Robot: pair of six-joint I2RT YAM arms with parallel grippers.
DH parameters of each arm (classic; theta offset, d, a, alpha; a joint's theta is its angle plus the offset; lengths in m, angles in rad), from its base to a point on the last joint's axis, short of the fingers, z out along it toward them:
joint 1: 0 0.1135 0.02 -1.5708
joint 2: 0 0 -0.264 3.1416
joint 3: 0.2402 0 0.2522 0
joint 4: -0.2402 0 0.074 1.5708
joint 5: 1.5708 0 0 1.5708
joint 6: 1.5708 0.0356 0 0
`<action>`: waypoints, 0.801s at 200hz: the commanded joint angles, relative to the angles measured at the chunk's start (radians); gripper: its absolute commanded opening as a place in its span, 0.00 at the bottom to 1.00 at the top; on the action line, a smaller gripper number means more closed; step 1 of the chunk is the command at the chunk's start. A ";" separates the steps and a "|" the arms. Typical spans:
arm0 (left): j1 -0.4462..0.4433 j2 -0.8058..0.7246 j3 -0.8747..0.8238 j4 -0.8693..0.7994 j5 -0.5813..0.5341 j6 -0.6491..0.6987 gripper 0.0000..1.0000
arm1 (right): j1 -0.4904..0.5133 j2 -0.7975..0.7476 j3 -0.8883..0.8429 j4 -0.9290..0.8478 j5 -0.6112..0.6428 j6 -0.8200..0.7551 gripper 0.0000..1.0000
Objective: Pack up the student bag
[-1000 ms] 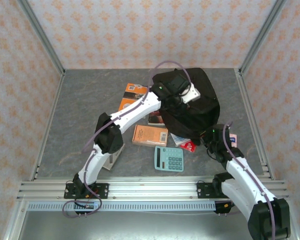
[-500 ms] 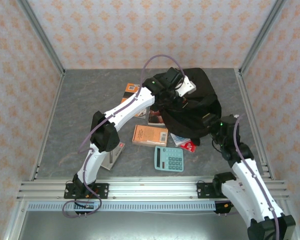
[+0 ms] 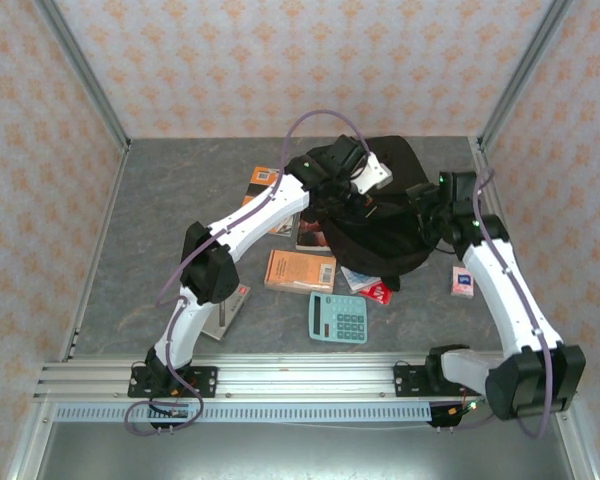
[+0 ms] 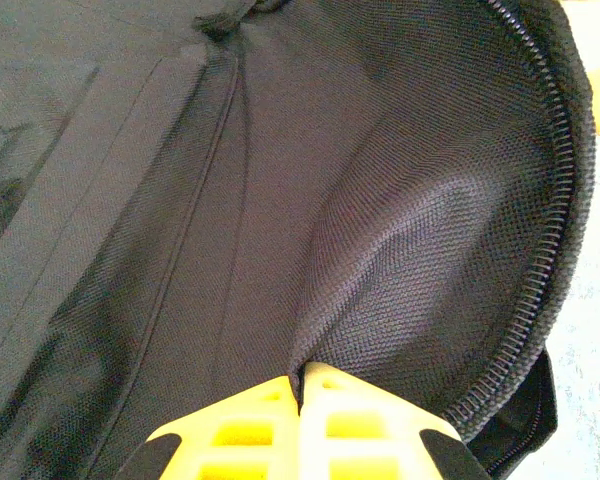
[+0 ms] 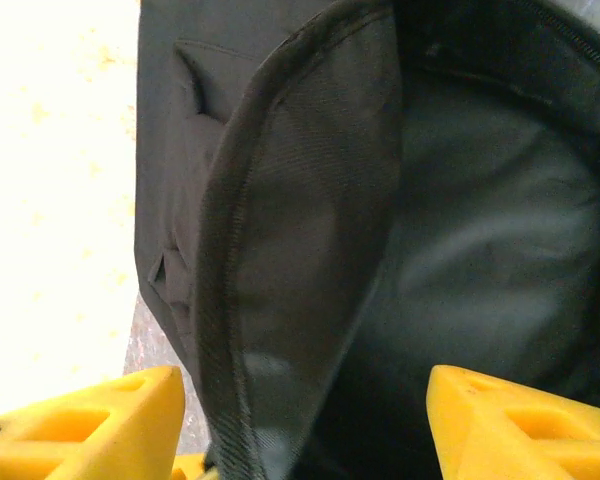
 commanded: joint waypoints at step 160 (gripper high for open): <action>-0.066 -0.010 0.148 -0.139 -0.108 0.073 0.63 | -0.101 0.073 0.129 -0.077 -0.080 -0.019 0.00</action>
